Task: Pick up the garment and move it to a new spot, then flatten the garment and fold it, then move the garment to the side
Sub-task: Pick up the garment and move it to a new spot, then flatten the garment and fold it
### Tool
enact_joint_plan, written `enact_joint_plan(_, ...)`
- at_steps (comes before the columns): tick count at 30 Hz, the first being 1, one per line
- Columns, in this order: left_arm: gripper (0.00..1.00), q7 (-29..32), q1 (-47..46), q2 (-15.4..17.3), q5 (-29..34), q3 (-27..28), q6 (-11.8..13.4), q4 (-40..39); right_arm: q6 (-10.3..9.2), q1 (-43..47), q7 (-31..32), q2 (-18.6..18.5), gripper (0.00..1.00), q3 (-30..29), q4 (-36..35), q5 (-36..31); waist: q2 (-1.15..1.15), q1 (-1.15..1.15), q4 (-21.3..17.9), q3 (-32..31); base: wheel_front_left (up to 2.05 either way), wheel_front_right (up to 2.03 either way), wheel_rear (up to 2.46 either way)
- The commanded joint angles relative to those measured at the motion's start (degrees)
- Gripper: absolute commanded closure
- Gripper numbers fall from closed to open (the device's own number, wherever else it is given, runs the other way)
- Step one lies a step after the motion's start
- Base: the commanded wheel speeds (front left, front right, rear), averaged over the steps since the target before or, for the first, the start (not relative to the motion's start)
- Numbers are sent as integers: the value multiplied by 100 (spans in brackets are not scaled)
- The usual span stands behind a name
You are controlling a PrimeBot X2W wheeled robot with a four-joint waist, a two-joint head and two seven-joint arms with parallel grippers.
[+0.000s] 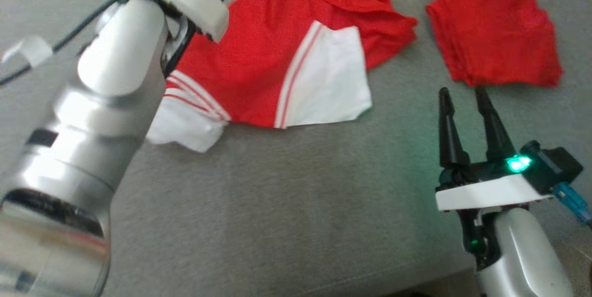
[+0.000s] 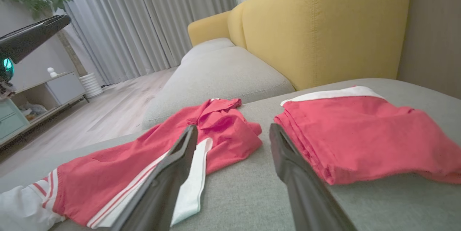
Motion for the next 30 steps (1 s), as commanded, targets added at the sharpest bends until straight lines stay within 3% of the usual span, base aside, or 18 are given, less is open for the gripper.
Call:
enact_joint_plan(1, 0, -45, 11, 194, -69, 226, 57, -240, -4, -56, -61, -14, 0, 43, -150, -63, 0, 0, 413, -315, 0, 0, 0)
enact_joint_plan(10, 0, -50, 2209, 560, -130, 798, 753, -1846, -4, 238, -61, -14, 0, -280, -145, -397, 0, 0, 1339, -969, 0, 0, 0)
enact_joint_plan(20, 0, -51, 5030, 659, 37, 1659, 1762, -3566, -4, 638, -61, -14, 0, -403, -211, -452, 0, 0, 1723, -1379, 0, 0, 0)
enact_joint_plan(24, 0, -51, 5633, 540, 236, 1878, 1819, -3866, -4, 732, -61, -14, 0, -362, -200, -465, 0, 0, 1757, -1416, 0, 0, 0)
enact_joint_plan(30, 0, -51, 5683, 395, 497, 1935, 1552, -3894, -4, 698, -61, -14, 0, -276, -185, -465, 0, 0, 1649, -1379, 0, 0, 0)
